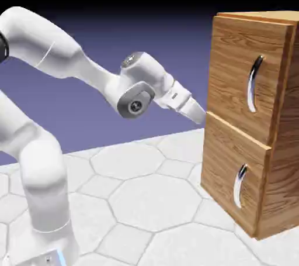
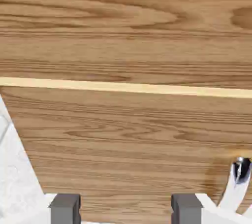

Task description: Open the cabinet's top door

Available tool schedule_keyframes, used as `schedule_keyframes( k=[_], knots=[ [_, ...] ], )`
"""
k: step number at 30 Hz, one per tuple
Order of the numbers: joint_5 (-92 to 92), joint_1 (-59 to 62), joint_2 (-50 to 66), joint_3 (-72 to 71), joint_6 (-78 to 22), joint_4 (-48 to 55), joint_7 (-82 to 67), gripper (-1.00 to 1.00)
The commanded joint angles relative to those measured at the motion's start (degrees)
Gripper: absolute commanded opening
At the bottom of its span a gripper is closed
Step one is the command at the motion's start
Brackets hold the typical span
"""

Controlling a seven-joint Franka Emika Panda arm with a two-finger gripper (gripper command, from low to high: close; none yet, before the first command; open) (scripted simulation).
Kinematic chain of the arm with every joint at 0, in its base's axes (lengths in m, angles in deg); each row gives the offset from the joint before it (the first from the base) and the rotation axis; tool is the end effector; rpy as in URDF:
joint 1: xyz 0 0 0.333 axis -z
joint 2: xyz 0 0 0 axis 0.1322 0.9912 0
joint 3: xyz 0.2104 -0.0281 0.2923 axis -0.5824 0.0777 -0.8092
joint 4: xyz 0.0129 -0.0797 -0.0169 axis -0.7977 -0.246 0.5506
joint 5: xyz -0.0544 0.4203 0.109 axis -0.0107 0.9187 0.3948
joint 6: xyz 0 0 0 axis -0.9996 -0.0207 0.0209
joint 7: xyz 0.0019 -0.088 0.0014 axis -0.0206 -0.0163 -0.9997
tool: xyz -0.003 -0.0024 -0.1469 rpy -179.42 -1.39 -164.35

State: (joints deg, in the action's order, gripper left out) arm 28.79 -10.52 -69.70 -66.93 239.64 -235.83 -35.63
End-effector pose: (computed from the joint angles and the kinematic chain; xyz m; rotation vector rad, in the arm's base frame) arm 0.4315 0.0107 0.4585 -2.5541 0.7675 -1.1229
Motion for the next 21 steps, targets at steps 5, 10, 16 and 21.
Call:
schedule_keyframes(
  k=[5, 10, 16, 21],
  knots=[
    [-12.46, -4.15, -1.96, 4.88, -0.36, 2.18, -4.73, 0.0],
    [-24.93, -8.3, -3.92, 9.76, -0.72, 4.35, -9.45, 0.0],
    [-39.88, -13.29, -6.27, 15.61, -1.15, 6.97, -15.12, 0.0],
    [-52.34, -17.44, -8.22, 20.49, -1.52, 9.14, -19.84, 0.0]
  ],
)
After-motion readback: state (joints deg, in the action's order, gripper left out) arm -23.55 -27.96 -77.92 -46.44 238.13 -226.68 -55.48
